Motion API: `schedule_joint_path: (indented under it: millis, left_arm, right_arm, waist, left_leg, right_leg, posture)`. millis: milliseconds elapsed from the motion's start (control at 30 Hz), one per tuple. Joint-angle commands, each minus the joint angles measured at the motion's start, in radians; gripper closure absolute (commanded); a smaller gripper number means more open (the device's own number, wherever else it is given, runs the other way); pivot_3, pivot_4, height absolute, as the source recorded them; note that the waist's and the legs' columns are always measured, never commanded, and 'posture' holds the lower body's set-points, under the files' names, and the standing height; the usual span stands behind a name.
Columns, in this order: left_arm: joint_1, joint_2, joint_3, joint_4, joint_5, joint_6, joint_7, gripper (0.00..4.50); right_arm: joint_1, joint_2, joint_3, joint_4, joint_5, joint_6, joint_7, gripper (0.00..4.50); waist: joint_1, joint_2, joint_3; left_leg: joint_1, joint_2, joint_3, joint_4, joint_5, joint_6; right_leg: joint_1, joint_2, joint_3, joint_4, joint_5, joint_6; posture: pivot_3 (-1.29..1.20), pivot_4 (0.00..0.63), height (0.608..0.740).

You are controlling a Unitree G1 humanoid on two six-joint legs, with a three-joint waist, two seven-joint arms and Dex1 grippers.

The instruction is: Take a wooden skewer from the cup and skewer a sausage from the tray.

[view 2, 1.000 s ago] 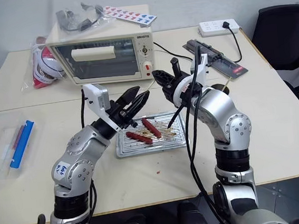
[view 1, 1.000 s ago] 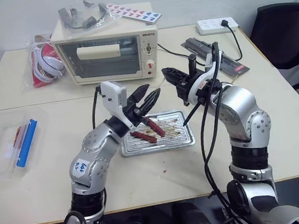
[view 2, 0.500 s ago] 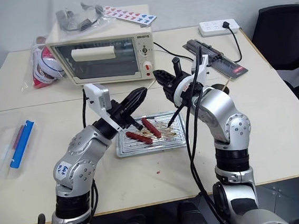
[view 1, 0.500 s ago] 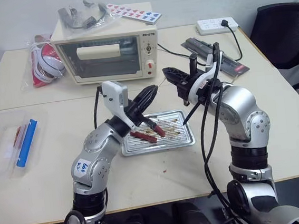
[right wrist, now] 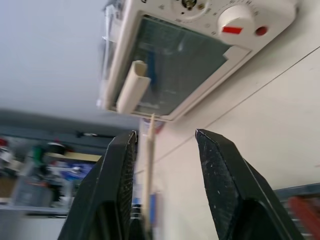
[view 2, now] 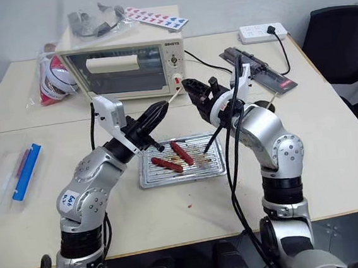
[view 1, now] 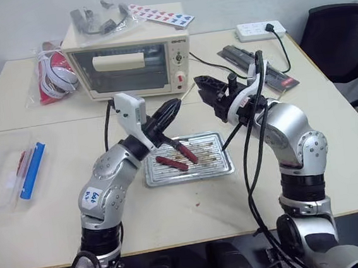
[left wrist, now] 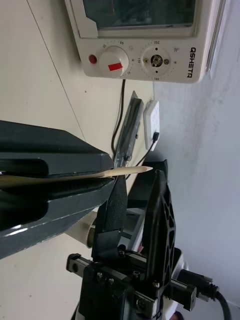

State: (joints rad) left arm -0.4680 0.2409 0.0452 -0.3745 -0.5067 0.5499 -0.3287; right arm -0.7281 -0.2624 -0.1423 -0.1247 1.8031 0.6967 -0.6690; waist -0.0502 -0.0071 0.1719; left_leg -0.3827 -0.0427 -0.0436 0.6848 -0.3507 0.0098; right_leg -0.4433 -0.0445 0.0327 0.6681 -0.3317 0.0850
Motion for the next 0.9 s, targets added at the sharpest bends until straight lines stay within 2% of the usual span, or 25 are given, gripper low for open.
schedule_joint_path:
  millis: [33, 167, 300, 467, 700, 900]
  left_arm:
    - [-0.011, 0.079, 0.053, -0.011, -0.021, 0.011, -0.058, 4.50]
    - [0.021, 0.238, 0.138, 0.008, -0.043, 0.036, -0.161, 4.50]
    - [0.072, 0.367, 0.199, 0.005, -0.078, 0.065, -0.261, 4.50]
    - [0.193, 0.524, 0.295, -0.037, -0.126, 0.095, -0.394, 4.50]
    - [0.327, 0.710, 0.431, -0.077, -0.192, 0.146, -0.560, 4.50]
    - [0.356, 0.780, 0.476, -0.053, -0.200, 0.151, -0.619, 4.50]
  right_arm:
    - [-0.043, -0.112, 0.043, -0.023, -0.138, 0.101, 0.136, 2.66]
    - [-0.061, -0.297, 0.191, -0.111, -0.416, 0.222, 0.361, 2.66]
    - [-0.046, -0.380, 0.289, -0.185, -0.583, 0.266, 0.549, 2.66]
    - [-0.039, -0.404, 0.377, -0.241, -0.741, 0.300, 0.711, 2.66]
    - [-0.019, -0.377, 0.479, -0.253, -0.941, 0.312, 0.829, 2.66]
    - [0.001, -0.340, 0.526, -0.236, -1.080, 0.306, 0.892, 2.66]
  waist:
    - [0.000, 0.000, 0.000]
    - [-0.002, 0.000, 0.000]
    - [-0.001, 0.000, 0.000]
    - [0.010, 0.000, 0.000]
    - [0.025, 0.000, 0.000]
    - [0.023, 0.000, 0.000]
  left_leg:
    - [0.000, 0.000, 0.000, 0.000, 0.000, 0.000]
    - [-0.002, 0.000, 0.000, 0.000, 0.000, 0.000]
    - [-0.002, 0.002, 0.000, -0.001, 0.000, 0.000]
    - [-0.003, 0.001, -0.001, -0.001, 0.000, 0.000]
    - [-0.003, 0.001, -0.001, -0.001, 0.000, 0.000]
    - [-0.003, 0.000, -0.002, -0.001, 0.000, 0.000]
  right_leg:
    - [0.000, 0.000, 0.000, 0.000, 0.000, 0.000]
    - [-0.002, 0.000, 0.000, 0.000, 0.000, 0.000]
    - [-0.002, 0.001, 0.000, -0.003, 0.000, 0.000]
    - [-0.002, 0.001, -0.001, -0.004, 0.000, 0.000]
    - [-0.002, 0.000, -0.001, -0.008, 0.000, -0.001]
    - [-0.002, 0.000, -0.001, -0.008, 0.001, -0.001]
  posture:
    - [0.00, 0.150, 0.740]
    - [0.00, 0.150, 0.740]
    - [0.00, 0.150, 0.740]
    - [0.00, 0.150, 0.740]
    - [0.00, 0.150, 0.740]
    - [0.00, 0.150, 0.740]
